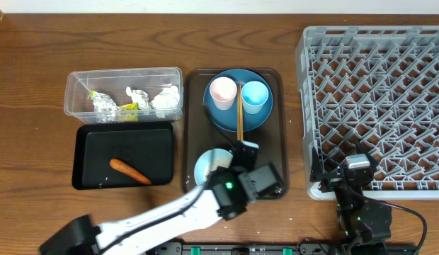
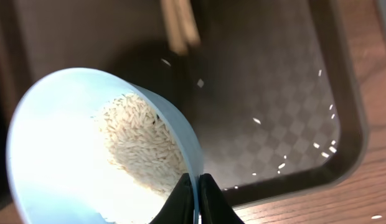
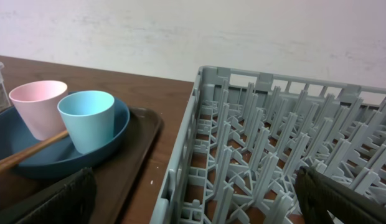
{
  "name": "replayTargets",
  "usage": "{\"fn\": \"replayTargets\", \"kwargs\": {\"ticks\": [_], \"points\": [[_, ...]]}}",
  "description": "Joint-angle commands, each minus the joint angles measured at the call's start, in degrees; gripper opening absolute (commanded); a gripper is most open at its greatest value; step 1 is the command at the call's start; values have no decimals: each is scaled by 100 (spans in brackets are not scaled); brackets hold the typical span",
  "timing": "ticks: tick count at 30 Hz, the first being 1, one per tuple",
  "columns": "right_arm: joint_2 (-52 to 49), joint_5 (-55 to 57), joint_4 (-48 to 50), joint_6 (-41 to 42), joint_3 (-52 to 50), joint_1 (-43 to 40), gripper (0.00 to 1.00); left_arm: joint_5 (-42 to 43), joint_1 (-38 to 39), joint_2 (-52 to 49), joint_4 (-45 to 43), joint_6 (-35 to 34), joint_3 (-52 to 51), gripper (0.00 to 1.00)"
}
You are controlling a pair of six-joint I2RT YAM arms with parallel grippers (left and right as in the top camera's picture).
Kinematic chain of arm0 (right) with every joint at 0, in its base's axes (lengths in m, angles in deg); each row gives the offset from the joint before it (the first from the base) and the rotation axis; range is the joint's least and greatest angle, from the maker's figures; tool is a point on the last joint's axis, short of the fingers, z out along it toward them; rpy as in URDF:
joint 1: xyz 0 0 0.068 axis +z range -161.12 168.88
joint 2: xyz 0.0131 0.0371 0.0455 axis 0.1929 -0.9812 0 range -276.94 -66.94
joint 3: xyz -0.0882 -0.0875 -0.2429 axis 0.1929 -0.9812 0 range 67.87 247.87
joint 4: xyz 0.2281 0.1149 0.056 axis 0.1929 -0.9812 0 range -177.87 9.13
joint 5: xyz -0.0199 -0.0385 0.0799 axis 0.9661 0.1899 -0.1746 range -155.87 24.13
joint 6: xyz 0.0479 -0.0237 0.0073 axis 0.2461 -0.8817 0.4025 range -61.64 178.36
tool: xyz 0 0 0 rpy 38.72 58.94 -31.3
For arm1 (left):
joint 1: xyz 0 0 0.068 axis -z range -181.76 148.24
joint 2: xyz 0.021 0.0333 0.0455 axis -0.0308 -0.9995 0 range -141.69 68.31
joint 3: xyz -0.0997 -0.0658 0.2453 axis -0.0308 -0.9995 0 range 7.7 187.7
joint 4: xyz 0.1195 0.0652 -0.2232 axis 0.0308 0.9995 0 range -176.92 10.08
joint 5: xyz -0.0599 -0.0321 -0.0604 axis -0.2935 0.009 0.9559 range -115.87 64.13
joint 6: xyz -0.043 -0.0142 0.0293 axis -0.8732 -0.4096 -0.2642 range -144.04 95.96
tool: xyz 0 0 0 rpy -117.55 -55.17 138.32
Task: Sort waste into correct bins and load items into the dishwasher rack
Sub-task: 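Carry the rice bowl with the left gripper over the black tray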
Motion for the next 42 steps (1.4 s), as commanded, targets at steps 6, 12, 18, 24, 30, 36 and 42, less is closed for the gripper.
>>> {"fn": "replayTargets", "kwargs": {"ticks": [6,12,18,24,30,36,42], "points": [[33,-22,-24,55,-11,44,99,-219,-800,1246,393,356,-35,6],[33,-20,-24,55,-11,42,99,-216,-1991,2074,710,671,-35,6],[33,-22,-24,55,-11,42,99,374,-3654,2422,785,1220,-35,6],[33,-22,-24,52,-11,44,99,2223,-5427,2334,654,1867,-35,6],[33,-22,-24,52,-11,44,99,4614,-6907,2153,654,2699,-35,6],[33,-22,-24,52,-11,42,99,6144,-7827,1777,697,3005,-46,6],[33,-22,-24,55,-11,44,99,7350,-8356,1141,702,3536,-52,6]]}}
